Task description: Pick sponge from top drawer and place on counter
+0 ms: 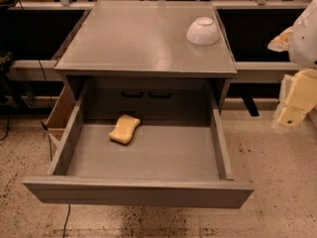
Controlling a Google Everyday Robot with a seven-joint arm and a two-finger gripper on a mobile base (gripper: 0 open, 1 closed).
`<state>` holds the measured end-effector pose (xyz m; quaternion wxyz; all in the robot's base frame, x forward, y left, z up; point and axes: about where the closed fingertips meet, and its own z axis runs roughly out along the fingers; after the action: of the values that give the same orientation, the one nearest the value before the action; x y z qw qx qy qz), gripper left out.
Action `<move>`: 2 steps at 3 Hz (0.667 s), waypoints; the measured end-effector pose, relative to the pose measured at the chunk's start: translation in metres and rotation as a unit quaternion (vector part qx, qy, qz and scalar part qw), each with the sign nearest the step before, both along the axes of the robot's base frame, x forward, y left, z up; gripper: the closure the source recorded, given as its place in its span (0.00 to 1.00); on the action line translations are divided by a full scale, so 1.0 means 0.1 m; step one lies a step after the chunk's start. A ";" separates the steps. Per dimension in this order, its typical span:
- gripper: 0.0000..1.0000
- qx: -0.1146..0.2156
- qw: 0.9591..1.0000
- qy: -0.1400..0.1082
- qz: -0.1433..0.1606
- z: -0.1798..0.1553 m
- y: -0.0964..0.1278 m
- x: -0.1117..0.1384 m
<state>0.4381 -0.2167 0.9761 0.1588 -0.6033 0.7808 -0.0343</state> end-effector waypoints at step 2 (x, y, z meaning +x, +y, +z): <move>0.00 0.017 0.999 0.003 0.044 -0.20 0.21 0.24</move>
Offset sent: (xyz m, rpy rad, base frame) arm 0.0574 0.0491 -0.0525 0.0833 0.0308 0.2128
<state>0.4626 -0.1954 0.9559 0.1682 -0.6341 0.7547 -0.0123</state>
